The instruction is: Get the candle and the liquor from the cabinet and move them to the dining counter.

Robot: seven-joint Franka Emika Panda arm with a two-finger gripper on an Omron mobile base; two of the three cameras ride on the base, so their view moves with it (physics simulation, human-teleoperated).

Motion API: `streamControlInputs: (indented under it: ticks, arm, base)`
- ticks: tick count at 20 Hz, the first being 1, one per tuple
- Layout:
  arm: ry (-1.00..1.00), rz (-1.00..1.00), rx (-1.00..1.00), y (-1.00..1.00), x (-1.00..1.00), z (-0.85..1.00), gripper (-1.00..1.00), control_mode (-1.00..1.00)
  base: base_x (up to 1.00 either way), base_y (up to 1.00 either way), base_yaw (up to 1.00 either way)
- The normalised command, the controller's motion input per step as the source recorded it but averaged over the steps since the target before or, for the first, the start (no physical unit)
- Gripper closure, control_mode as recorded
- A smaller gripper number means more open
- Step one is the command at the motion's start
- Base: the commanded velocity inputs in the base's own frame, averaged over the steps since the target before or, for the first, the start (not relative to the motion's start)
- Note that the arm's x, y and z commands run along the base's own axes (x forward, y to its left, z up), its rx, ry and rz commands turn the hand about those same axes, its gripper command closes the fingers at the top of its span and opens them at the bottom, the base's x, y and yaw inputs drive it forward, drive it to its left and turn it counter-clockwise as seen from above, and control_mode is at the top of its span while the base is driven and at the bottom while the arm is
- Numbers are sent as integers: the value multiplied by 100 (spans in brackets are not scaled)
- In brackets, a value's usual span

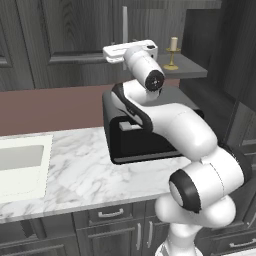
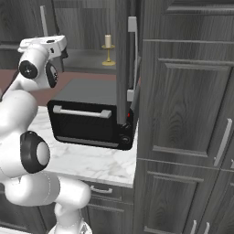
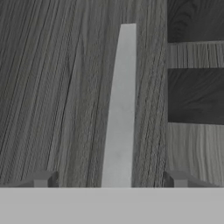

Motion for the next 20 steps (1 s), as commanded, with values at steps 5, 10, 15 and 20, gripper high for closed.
streamControlInputs:
  ticks: [5, 10, 15, 20]
  arm:
    - [0, -3, 0, 4, 32, 0, 100, -100]
    - [0, 0, 0, 0, 2, 0, 100, -100]
    - [0, 0, 0, 0, 0, 0, 100, -100]
    - [0, 0, 0, 0, 0, 0, 100, -100]
  base:
    - [0, 0, 0]
    - [0, 0, 0]
    - [0, 0, 0]
    - [0, 0, 0]
